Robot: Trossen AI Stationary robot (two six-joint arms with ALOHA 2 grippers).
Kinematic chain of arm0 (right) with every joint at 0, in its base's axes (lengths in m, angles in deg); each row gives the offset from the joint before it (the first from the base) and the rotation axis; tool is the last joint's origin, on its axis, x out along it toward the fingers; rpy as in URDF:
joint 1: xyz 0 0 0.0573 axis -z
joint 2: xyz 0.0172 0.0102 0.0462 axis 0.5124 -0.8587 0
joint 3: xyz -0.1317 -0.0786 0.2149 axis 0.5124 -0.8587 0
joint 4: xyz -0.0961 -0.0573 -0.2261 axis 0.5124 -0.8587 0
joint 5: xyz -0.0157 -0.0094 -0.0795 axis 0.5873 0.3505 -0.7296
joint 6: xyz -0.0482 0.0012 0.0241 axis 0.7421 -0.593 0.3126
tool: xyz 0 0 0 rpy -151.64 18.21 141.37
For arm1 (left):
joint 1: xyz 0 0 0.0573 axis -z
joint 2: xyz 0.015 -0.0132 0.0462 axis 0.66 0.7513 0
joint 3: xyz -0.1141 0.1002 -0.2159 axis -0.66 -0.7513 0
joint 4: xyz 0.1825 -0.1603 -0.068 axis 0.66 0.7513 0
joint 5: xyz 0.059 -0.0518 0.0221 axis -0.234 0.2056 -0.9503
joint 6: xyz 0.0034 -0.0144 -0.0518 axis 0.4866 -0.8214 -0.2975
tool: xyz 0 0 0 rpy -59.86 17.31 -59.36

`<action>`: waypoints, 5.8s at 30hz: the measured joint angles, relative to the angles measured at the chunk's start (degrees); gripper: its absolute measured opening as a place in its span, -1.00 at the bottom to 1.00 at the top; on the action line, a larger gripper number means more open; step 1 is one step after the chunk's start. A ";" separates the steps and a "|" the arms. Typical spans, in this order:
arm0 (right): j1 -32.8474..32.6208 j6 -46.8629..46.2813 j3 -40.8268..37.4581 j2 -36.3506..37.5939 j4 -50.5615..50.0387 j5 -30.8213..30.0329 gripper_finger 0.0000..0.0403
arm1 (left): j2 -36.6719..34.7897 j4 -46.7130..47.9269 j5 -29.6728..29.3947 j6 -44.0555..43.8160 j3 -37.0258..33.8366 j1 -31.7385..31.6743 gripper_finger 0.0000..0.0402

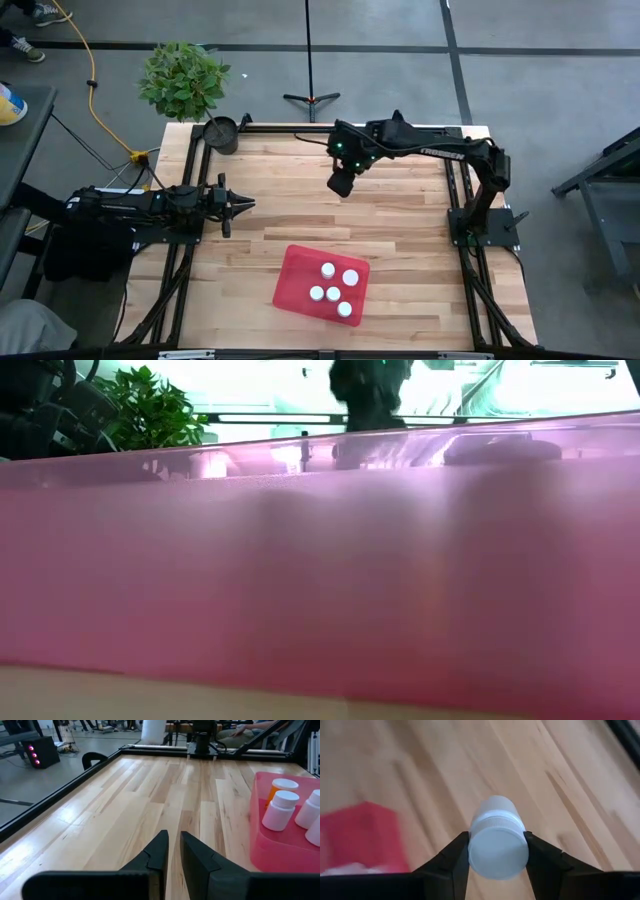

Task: Pick and place pill bottles into a basket
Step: Put the white medicine bottle into the red container, then return to Home Position

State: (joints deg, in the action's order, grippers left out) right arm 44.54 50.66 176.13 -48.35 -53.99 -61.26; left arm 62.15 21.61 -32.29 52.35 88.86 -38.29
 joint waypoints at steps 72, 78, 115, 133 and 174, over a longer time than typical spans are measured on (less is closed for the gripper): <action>-24.60 -9.55 21.83 -27.02 5.71 12.54 -0.27 | 0.09 0.02 0.02 0.09 0.00 0.00 -0.59; -24.72 -10.60 21.83 -27.74 6.33 12.30 -0.27 | 0.09 0.02 0.02 0.13 0.00 0.00 -0.59; -24.59 -12.28 21.83 -33.03 1.85 8.21 -0.27 | 0.11 0.01 -0.02 0.13 0.00 0.00 -0.59; -24.59 -12.28 21.83 -33.01 2.22 5.03 0.13 | 0.09 0.02 -0.01 0.13 0.00 0.00 -0.59; -33.13 5.83 32.43 -14.31 -7.57 -9.09 0.31 | 0.09 0.01 0.00 0.13 0.00 0.00 -0.59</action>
State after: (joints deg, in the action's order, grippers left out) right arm 11.41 56.48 208.56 -62.65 -61.56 -70.35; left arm 62.23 21.62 -32.29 52.48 88.86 -38.29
